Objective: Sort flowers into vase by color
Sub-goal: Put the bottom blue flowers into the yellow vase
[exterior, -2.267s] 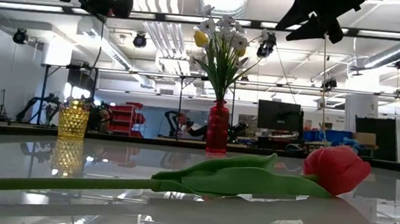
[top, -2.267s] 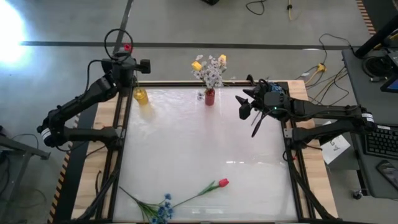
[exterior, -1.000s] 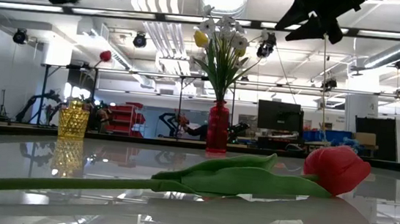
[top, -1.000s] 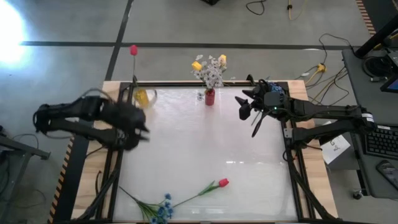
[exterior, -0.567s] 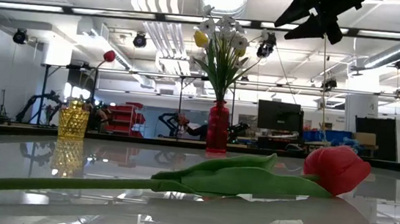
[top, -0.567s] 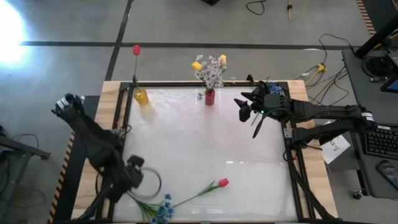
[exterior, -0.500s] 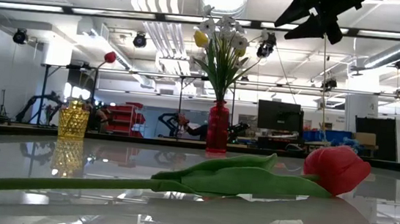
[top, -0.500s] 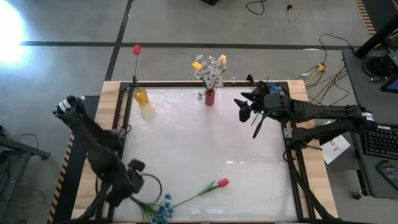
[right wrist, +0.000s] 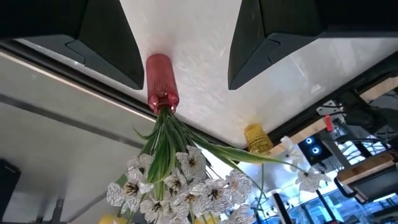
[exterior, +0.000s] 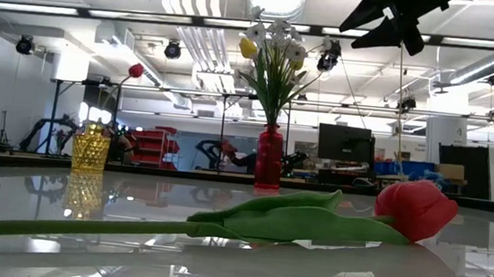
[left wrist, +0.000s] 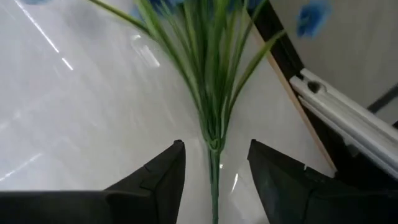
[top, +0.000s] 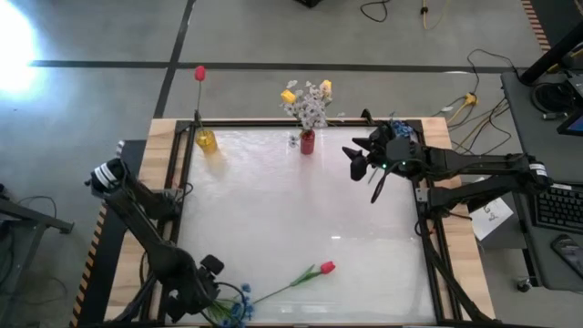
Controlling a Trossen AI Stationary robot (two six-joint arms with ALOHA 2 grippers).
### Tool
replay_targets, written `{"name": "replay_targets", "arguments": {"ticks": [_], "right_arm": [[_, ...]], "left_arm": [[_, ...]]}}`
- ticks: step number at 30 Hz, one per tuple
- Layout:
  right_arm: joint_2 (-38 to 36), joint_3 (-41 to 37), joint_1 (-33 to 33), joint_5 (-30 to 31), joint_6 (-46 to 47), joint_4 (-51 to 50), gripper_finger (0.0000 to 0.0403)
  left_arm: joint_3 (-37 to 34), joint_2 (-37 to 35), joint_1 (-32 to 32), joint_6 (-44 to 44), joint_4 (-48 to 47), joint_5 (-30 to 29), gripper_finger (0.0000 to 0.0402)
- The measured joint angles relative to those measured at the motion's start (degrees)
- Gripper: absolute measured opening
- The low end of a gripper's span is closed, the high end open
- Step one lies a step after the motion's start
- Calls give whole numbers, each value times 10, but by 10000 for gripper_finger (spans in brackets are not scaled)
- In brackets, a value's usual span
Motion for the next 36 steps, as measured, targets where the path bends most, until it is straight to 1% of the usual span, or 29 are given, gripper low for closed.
{"name": "replay_targets", "arguments": {"ticks": [10,14,19,22,24,27,30,33,34,36], "right_arm": [[0,0,19,0,9,-20,226],[0,0,23,0,10,-20,226],[0,0,23,0,10,-20,226],[0,0,23,0,10,-20,226],[0,0,23,0,11,-20,226],[0,0,23,0,11,-19,226],[0,0,23,0,11,-19,226],[0,0,23,0,11,-19,226],[0,0,23,0,12,-19,226],[0,0,23,0,16,-19,226]], "left_arm": [[0,57,-2,7,40,1,166],[0,76,-10,4,42,1,166],[-1,99,-26,5,43,-16,166],[-1,105,-28,25,52,-22,157],[-1,108,-29,47,57,-30,144],[-1,110,-29,64,62,-67,113],[-1,111,-28,51,72,-133,70],[-1,110,-28,43,62,-165,18],[-1,108,-28,34,49,-175,10],[-1,98,-29,16,15,-200,9]]}}
